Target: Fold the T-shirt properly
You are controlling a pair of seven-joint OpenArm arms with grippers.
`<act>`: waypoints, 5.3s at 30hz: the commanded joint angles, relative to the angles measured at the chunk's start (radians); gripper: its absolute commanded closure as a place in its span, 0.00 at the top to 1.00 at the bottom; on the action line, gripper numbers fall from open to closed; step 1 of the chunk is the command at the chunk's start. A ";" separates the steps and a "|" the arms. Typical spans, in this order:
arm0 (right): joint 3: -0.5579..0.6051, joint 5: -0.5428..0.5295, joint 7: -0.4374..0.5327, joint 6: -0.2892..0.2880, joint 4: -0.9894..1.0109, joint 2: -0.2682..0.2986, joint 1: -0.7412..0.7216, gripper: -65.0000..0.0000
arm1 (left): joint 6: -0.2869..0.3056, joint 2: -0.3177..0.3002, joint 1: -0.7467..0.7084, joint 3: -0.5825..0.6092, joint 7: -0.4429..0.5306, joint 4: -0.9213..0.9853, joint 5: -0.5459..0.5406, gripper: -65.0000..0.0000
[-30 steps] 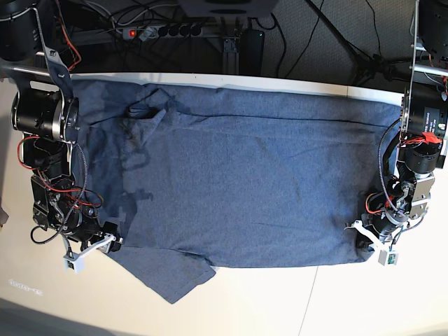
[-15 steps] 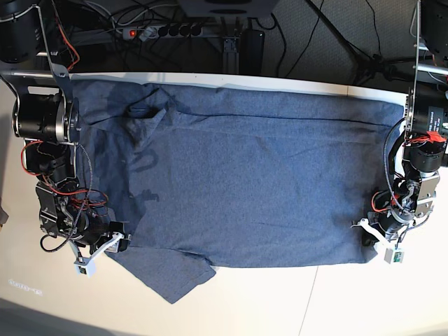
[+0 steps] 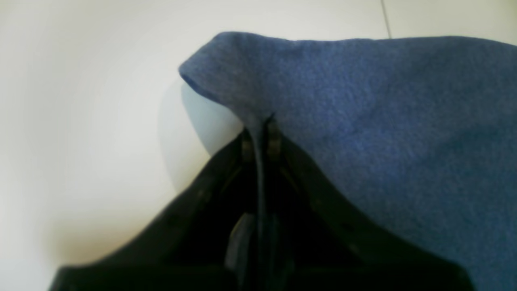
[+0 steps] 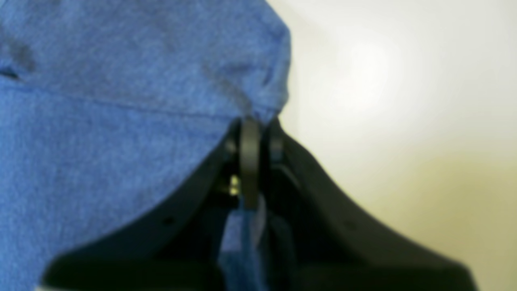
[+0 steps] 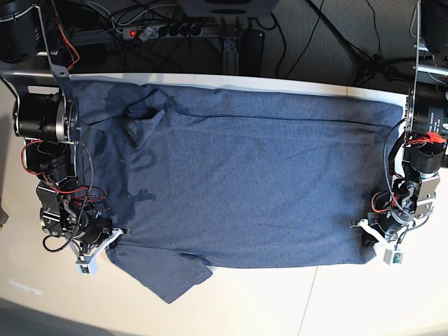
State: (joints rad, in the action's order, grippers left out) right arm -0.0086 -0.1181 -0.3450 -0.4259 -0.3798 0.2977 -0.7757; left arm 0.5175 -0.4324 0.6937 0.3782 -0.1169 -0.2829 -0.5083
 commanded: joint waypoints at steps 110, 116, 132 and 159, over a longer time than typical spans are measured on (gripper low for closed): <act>-0.024 -0.151 -0.081 -0.069 -0.022 0.023 -0.026 0.60 | 0.181 -0.266 -0.223 0.001 -0.288 -0.576 -0.227 0.00; -0.024 -0.133 -0.077 -0.072 -0.005 0.006 -0.031 0.60 | 0.181 -0.266 -0.222 0.001 -0.288 -0.576 -0.227 0.00; -0.002 -0.008 -0.070 -0.079 -0.006 -0.152 -0.035 0.60 | 0.181 -0.266 -0.223 0.001 -0.288 -0.576 -0.227 0.00; 0.115 0.229 0.115 -0.077 -0.157 -0.063 0.026 0.00 | 0.181 -0.270 -0.221 0.037 -0.106 -0.611 0.012 0.00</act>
State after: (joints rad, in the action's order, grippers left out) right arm 0.1074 0.1135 -0.2443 -0.4393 -0.5259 0.2230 -0.7189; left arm 0.6960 -0.6834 0.4488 0.4221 -0.2413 -0.8806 -0.4786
